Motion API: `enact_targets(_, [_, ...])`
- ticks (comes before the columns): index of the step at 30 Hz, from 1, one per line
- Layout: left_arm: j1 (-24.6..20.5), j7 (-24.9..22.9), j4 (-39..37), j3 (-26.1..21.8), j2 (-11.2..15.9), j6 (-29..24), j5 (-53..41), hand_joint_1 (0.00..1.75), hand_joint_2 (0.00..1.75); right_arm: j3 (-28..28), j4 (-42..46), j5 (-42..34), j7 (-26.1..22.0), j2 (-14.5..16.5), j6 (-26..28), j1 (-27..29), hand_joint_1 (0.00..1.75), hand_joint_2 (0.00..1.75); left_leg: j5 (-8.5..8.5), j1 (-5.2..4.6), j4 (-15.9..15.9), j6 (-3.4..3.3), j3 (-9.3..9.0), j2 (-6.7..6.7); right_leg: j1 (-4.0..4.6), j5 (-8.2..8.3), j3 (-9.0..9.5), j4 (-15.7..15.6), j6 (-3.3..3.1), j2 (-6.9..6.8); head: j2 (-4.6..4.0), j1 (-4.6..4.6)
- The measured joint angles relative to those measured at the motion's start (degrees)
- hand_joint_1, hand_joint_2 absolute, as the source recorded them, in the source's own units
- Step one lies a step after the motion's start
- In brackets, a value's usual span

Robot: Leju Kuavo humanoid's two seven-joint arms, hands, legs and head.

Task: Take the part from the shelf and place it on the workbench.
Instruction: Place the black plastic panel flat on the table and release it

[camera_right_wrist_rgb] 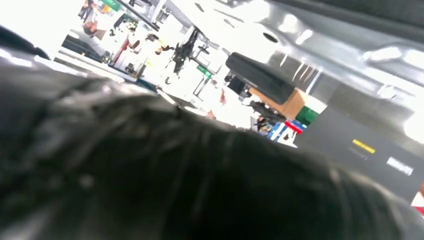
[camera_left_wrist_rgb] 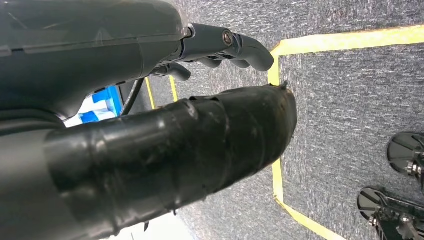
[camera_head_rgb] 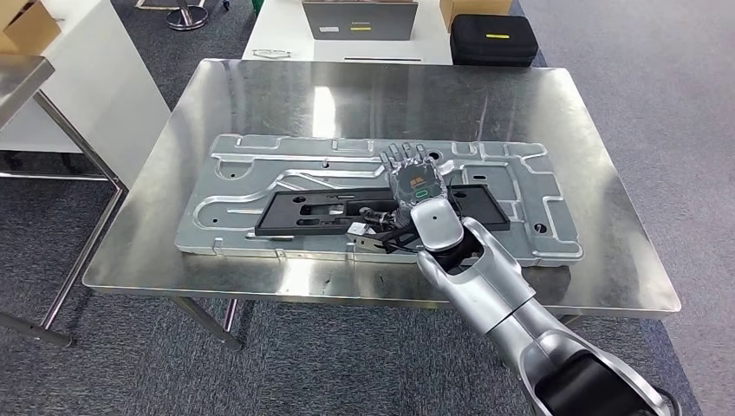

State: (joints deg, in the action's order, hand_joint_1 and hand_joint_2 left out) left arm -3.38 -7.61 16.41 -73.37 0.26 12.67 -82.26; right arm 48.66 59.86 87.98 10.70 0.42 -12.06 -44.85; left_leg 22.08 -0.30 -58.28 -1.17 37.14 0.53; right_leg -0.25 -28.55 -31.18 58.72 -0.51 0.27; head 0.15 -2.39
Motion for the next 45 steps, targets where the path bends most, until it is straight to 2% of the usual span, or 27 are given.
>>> enact_targets(5, [0.0,0.3,0.0,0.0,-0.2,0.2,-0.1,0.00,0.00,-2.6,4.3,1.6,-0.4,0.0,1.4,2.5,0.00,0.00,0.00,0.00,0.0,0.00,0.00,0.00,0.00,0.00,0.00,0.0,0.00,0.00,0.00,0.00])
enact_targets(12, [0.0,-1.3,0.0,0.0,-0.8,0.2,-0.1,0.00,0.00,-7.5,15.1,-0.6,-1.9,1.7,2.0,6.4,0.00,0.00,0.02,0.00,0.0,0.02,0.03,0.00,0.01,-0.01,-0.04,0.0,0.00,0.00,0.00,0.00])
enact_targets(23, [0.1,-1.5,0.1,0.0,-1.3,0.0,-0.7,0.00,0.00,-9.3,28.8,-2.9,-3.0,2.2,2.0,9.0,0.00,0.00,0.04,0.00,0.0,0.01,0.04,0.01,0.00,-0.02,-0.03,0.0,0.01,-0.01,0.00,-0.01])
enact_targets(30, [0.2,-1.4,0.6,0.0,-1.5,-0.2,-1.2,0.00,0.00,-9.3,33.4,-3.7,-3.3,1.9,2.1,10.7,0.00,0.00,0.45,-0.36,-0.3,-0.56,0.15,0.01,-0.45,-0.10,0.12,-0.3,0.50,0.03,0.00,-0.01])
enact_targets(32, [0.2,-1.3,0.7,0.0,-1.6,-0.2,-1.3,0.00,0.00,-9.3,34.5,-3.7,-3.3,1.7,2.1,11.1,0.00,0.00,0.27,-0.02,0.3,-0.91,-0.21,-0.06,-0.35,-0.49,0.18,0.1,0.85,0.01,0.00,0.00])
enact_targets(34, [0.3,-1.3,0.9,0.0,-1.8,-0.2,-1.5,0.00,0.00,-9.4,35.6,-3.7,-3.3,1.4,2.1,11.3,0.00,0.00,0.06,0.40,1.0,-1.32,-0.67,-0.21,-0.30,-2.79,-1.15,3.5,1.16,-0.02,0.00,0.04])
enact_targets(36, [0.3,-1.3,0.9,0.0,-1.9,-0.2,-1.6,0.00,0.00,-9.4,36.0,-3.7,-3.4,1.1,2.2,11.7,0.00,0.00,0.09,0.41,1.1,-1.53,-0.76,-0.30,-0.46,-6.45,-4.54,10.4,1.34,-0.04,0.00,0.08])
enact_targets(37, [0.3,-1.3,1.0,0.0,-2.0,-0.2,-1.6,0.00,0.00,-9.4,36.1,-3.7,-3.4,0.9,2.2,11.9,0.00,0.00,0.10,0.42,1.0,-1.54,-0.75,-0.31,-0.55,-7.57,-6.13,13.5,1.43,-0.06,0.00,0.08])
enact_targets(38, [0.3,-1.3,1.0,0.0,-2.0,-0.2,-1.7,0.00,0.00,-9.4,36.2,-3.7,-3.3,0.7,2.2,12.2,0.00,0.00,0.11,0.43,0.9,-1.51,-0.72,-0.32,-0.63,-7.58,-6.93,14.8,1.48,-0.08,0.00,0.08])
enact_targets(39, [0.3,-1.3,1.1,0.0,-2.1,-0.2,-1.8,0.00,0.00,-9.4,36.2,-3.6,-3.2,0.6,2.2,12.4,0.00,0.00,0.12,0.45,0.8,-1.44,-0.70,-0.31,-0.71,-6.43,-6.65,14.0,1.49,-0.12,0.00,0.08])
enact_targets(42, [0.4,-1.5,1.3,0.1,-2.3,-0.1,-2.6,0.00,0.00,-9.5,36.8,-3.2,-2.9,0.3,2.2,12.5,0.00,0.00,0.27,0.40,0.0,-0.88,-0.54,-0.23,-0.82,-0.96,-2.07,3.9,1.20,-0.19,-0.01,0.07])
enact_targets(43, [0.4,-1.6,1.5,0.1,-2.3,-0.1,-2.7,0.00,0.00,-9.6,36.9,-3.0,-2.7,0.2,2.1,12.5,0.00,0.00,0.25,0.34,-0.2,-0.53,-0.45,-0.18,-0.74,-0.06,-1.16,1.8,0.99,-0.14,-0.01,0.05])
enact_targets(45, [0.5,-1.8,1.8,0.1,-2.3,0.0,-2.8,0.00,0.00,-9.9,37.1,-2.7,-2.5,0.1,2.1,12.6,0.00,0.00,-0.05,0.26,-0.2,0.26,-0.33,-0.09,-0.43,0.59,-1.06,1.0,0.43,0.02,0.00,0.04])
